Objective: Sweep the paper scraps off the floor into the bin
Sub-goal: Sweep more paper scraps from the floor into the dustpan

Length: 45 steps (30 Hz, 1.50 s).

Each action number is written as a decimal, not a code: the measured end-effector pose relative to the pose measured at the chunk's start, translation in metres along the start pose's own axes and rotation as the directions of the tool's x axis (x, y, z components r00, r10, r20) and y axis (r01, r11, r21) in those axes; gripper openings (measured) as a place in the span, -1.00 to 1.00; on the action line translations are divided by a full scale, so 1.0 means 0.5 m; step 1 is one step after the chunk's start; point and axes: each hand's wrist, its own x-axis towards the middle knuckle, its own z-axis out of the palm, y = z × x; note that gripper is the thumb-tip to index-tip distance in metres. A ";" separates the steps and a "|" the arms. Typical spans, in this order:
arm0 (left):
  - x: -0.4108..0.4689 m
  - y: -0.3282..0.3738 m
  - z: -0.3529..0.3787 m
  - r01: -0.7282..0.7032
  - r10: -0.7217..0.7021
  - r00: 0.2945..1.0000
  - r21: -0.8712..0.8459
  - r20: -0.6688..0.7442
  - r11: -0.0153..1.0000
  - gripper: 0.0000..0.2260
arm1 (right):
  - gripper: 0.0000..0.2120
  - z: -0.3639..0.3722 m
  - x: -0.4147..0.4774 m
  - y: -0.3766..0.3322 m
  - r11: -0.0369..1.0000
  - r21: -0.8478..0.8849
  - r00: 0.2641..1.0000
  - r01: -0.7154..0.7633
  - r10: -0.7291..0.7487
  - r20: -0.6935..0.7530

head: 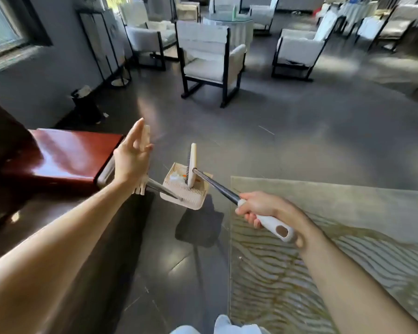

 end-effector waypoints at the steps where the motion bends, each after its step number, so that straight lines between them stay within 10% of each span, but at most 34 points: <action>1: 0.080 -0.005 0.031 0.017 -0.016 0.999 0.013 -0.041 1.000 -0.41 | -0.50 -0.040 0.064 -0.071 1.000 -0.006 0.999 -0.008 0.009 0.034; 27: 1.549 -0.283 0.462 0.220 -0.180 0.899 0.057 -0.399 0.974 -0.46 | -0.69 -0.405 1.379 -1.272 0.863 -0.471 0.960 0.182 -0.053 0.274; 45: 2.380 -0.573 0.267 0.333 -0.186 0.617 0.039 -0.764 0.942 -0.47 | -0.80 -0.113 2.082 -2.080 0.754 -0.558 0.861 0.347 -0.020 0.509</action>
